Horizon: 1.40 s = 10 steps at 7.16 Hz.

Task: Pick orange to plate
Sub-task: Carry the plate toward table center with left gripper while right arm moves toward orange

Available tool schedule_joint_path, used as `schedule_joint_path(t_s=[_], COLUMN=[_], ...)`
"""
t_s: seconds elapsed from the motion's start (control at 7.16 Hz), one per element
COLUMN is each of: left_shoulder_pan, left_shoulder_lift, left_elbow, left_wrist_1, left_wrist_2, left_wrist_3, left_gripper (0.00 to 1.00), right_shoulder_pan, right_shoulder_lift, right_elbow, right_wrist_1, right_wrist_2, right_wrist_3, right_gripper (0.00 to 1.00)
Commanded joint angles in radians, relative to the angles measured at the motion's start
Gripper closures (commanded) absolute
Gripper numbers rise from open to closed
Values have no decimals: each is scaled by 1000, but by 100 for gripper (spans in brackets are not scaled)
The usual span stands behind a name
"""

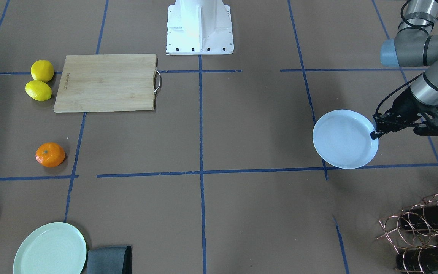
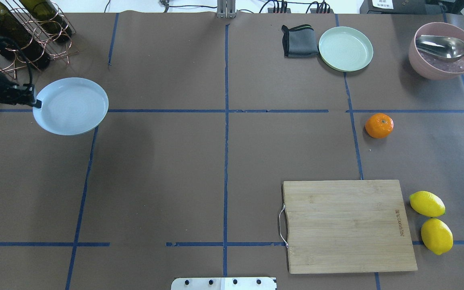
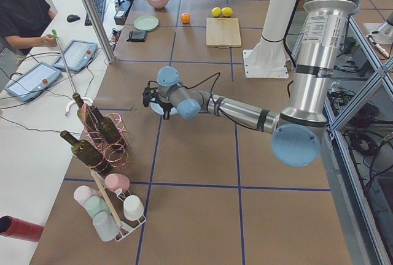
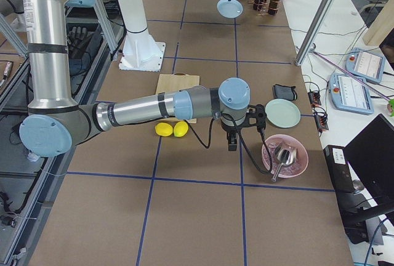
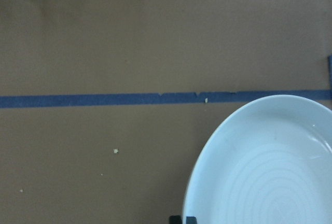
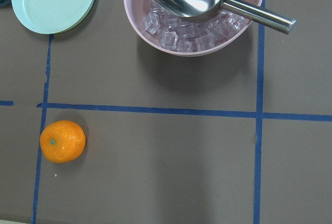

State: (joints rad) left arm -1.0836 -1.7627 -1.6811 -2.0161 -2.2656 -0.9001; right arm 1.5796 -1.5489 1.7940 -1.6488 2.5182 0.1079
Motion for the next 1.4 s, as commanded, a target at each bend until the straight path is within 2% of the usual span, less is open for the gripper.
schedule_joint_path(t_s=[0.0, 0.28, 0.42, 0.56, 0.84, 1.12, 1.26], left_shoulder_pan=[16, 185, 305, 397, 453, 477, 484], left_shoulder_lift=[-173, -301, -360, -404, -461, -455, -451], left_elbow=[-25, -19, -3, 24, 150, 188, 190], left_wrist_1=[146, 146, 145, 136, 52, 10, -10], left_wrist_2=[-12, 18, 112, 177, 239, 245, 247], left_wrist_3=[-204, -513, -630, -725, -786, -777, -772], left_gripper=[100, 100, 100, 100, 100, 100, 14], right_shoulder_pan=[-59, -104, -124, -160, -251, -271, -279], right_shoulder_lift=[3, 6, 22, 33, 35, 36, 38], right_elbow=[19, 41, 50, 51, 48, 50, 48], right_wrist_1=[3, 3, 9, 64, 244, 282, 284], right_wrist_2=[-4, -4, -5, -7, -31, -38, -39], right_wrist_3=[82, 145, 189, 288, 523, 575, 576], right_gripper=[0, 0, 0, 0, 0, 0, 0])
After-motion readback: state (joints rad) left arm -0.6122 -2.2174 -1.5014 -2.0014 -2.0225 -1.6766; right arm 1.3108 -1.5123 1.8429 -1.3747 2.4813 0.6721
